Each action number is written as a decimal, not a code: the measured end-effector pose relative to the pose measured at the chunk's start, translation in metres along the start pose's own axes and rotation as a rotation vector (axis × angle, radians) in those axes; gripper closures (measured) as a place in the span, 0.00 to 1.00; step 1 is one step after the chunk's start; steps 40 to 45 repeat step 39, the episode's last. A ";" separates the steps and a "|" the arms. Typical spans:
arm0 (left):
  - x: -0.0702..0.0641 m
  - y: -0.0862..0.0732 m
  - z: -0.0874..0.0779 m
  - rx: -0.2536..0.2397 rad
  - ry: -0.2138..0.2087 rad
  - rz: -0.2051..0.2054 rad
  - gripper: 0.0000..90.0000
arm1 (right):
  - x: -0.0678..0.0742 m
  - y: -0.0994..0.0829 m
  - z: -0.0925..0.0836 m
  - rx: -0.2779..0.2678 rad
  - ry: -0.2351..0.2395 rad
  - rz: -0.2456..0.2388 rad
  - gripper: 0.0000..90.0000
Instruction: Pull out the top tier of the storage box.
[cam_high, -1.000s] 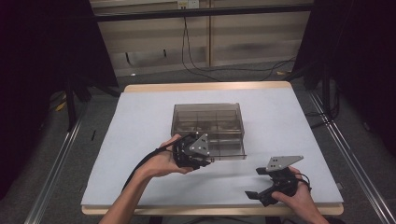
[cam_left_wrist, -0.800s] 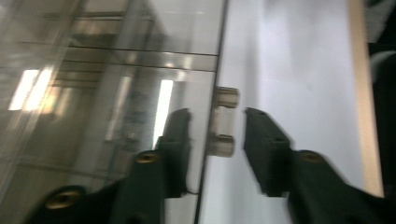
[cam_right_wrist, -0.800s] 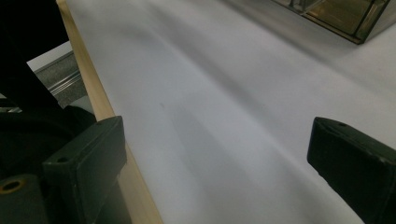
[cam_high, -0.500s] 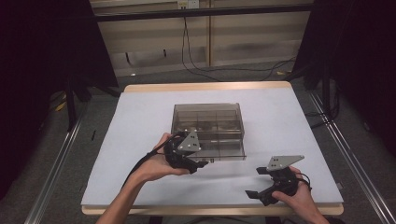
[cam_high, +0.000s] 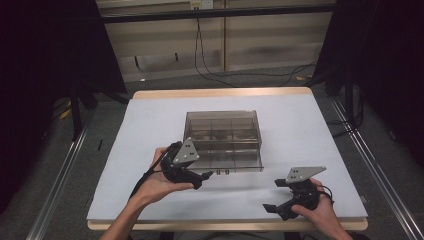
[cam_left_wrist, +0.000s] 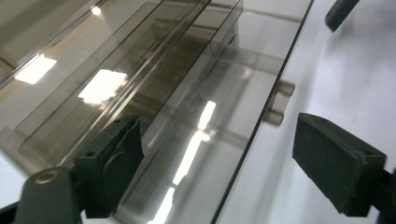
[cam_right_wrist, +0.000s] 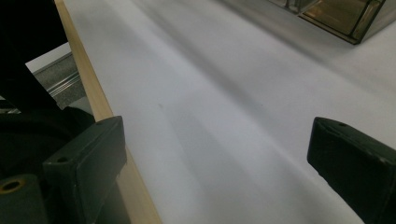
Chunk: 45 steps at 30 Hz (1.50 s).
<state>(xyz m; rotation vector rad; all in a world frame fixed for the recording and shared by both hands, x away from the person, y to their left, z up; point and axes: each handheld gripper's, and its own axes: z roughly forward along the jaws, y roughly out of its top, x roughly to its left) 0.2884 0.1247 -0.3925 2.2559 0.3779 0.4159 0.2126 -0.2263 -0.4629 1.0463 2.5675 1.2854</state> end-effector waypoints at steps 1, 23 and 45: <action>-0.001 -0.005 -0.004 -0.011 0.012 -0.015 0.16 | 0.000 0.000 0.000 -0.003 0.000 -0.007 0.05; 0.002 -0.058 -0.046 -0.067 0.175 -0.296 0.19 | 0.000 0.000 0.000 0.001 -0.001 -0.002 0.05; -0.026 -0.090 -0.046 -0.095 0.084 -0.262 0.58 | 0.000 0.000 0.001 0.004 -0.008 -0.003 0.06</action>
